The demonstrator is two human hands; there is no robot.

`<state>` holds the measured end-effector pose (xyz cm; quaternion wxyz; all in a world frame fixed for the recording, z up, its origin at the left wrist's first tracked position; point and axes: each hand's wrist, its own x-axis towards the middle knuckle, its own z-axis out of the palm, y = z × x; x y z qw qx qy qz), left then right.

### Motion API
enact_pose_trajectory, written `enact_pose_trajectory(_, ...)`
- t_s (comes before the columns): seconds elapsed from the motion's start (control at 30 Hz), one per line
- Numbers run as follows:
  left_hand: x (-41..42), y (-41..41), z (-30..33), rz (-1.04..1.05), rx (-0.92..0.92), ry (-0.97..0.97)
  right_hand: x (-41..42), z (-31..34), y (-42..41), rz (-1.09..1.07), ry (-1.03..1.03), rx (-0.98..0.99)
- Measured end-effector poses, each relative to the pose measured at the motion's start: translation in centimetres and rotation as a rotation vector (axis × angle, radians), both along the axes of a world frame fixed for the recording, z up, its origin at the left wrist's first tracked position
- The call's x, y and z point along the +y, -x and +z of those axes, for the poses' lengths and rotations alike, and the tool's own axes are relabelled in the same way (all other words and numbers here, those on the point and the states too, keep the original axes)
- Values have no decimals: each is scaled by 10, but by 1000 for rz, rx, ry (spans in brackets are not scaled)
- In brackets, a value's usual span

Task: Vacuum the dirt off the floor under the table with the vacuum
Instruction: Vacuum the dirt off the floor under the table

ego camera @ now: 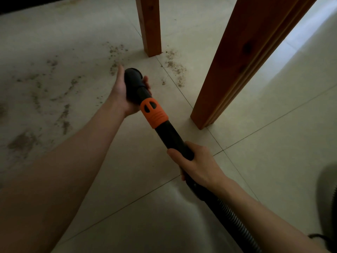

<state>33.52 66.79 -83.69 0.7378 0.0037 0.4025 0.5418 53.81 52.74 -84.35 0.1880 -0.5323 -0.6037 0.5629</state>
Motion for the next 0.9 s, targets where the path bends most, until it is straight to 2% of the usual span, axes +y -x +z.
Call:
enact_pose_trajectory(0.1,0,3,-3,-12,-12,54,-1,-4,0,26,-25,-52)
enact_pose_trajectory(0.23,2,0,-1,-16,66,131,-5,-6,0,35,-61,-128)
enact_pose_trajectory(0.37,5,-12,1,-85,229,162,-4,-2,7,-54,15,-33)
enact_pose_trajectory(0.47,-2,-32,0,-351,487,57,6,-1,11,-208,98,47)
enact_pose_trajectory(0.53,-9,-44,-1,-467,562,-20,12,-2,12,-285,138,66)
enact_pose_trajectory(0.73,-27,-54,-8,-582,543,-95,18,-15,24,-322,117,-31)
enact_pose_trajectory(0.9,-31,-59,-13,-686,612,-168,22,-24,36,-429,108,33)
